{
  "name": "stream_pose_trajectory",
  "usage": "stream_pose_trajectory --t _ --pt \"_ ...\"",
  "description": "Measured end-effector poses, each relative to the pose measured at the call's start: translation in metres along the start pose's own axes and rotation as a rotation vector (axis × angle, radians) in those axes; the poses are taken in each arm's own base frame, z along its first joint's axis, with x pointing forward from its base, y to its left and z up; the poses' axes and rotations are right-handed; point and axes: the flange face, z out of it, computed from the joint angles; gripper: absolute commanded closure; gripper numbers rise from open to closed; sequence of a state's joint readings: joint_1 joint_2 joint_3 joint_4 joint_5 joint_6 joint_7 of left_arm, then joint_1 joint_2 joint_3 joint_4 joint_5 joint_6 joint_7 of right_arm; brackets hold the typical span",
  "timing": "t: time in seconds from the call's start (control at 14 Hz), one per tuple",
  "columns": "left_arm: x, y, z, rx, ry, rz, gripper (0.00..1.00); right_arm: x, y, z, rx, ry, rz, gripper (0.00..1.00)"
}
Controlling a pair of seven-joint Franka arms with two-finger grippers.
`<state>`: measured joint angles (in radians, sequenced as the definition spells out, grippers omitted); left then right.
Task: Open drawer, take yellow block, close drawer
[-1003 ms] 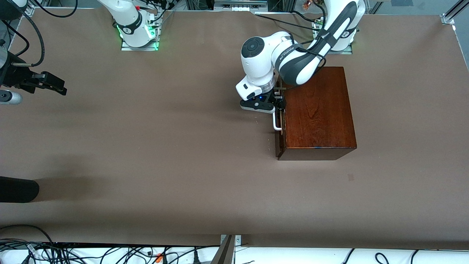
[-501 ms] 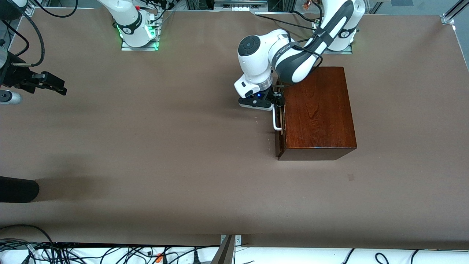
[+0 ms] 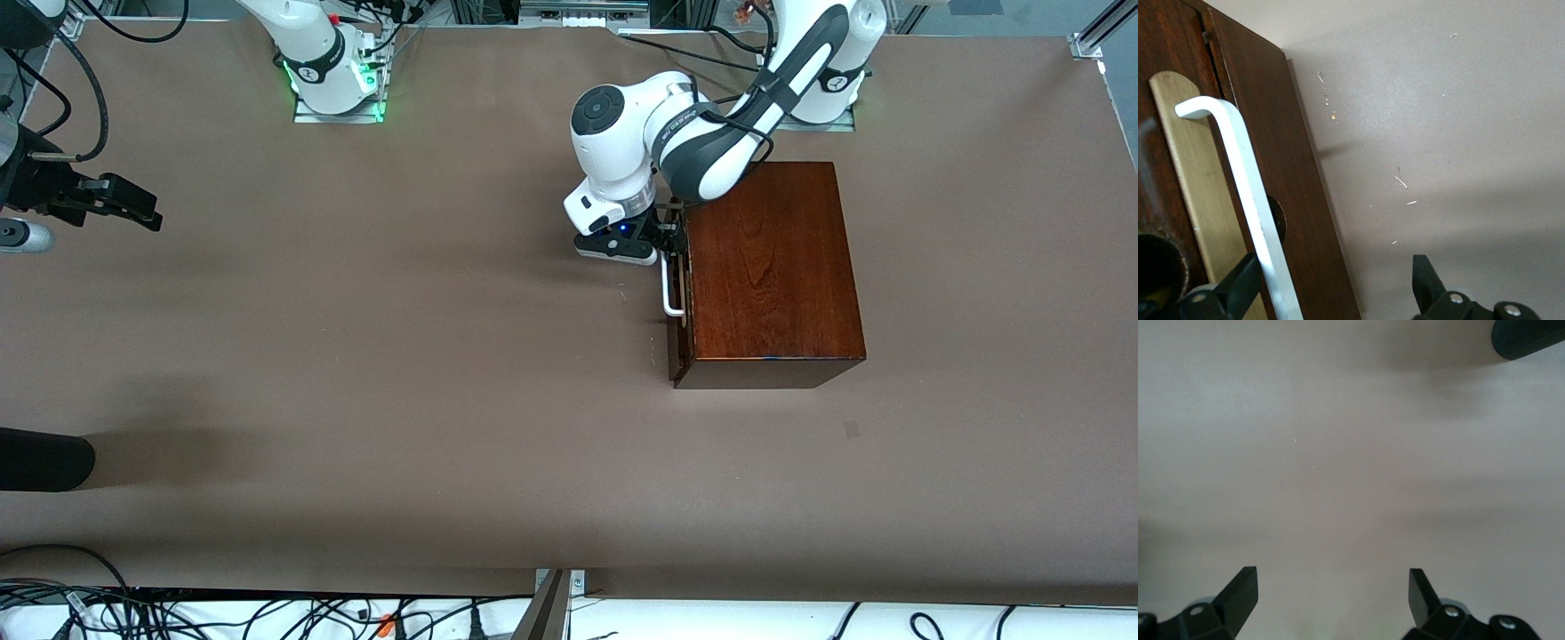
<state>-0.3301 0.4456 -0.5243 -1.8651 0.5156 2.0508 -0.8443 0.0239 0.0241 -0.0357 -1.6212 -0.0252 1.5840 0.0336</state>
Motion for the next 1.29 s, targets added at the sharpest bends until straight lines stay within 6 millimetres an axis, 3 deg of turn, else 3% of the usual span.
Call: stream_pose_trajectory --t 1.29 --pt "0.005 0.003 0.011 -0.023 -0.004 -0.049 0.00 0.000 0.000 0.000 0.000 0.000 0.000 0.00"
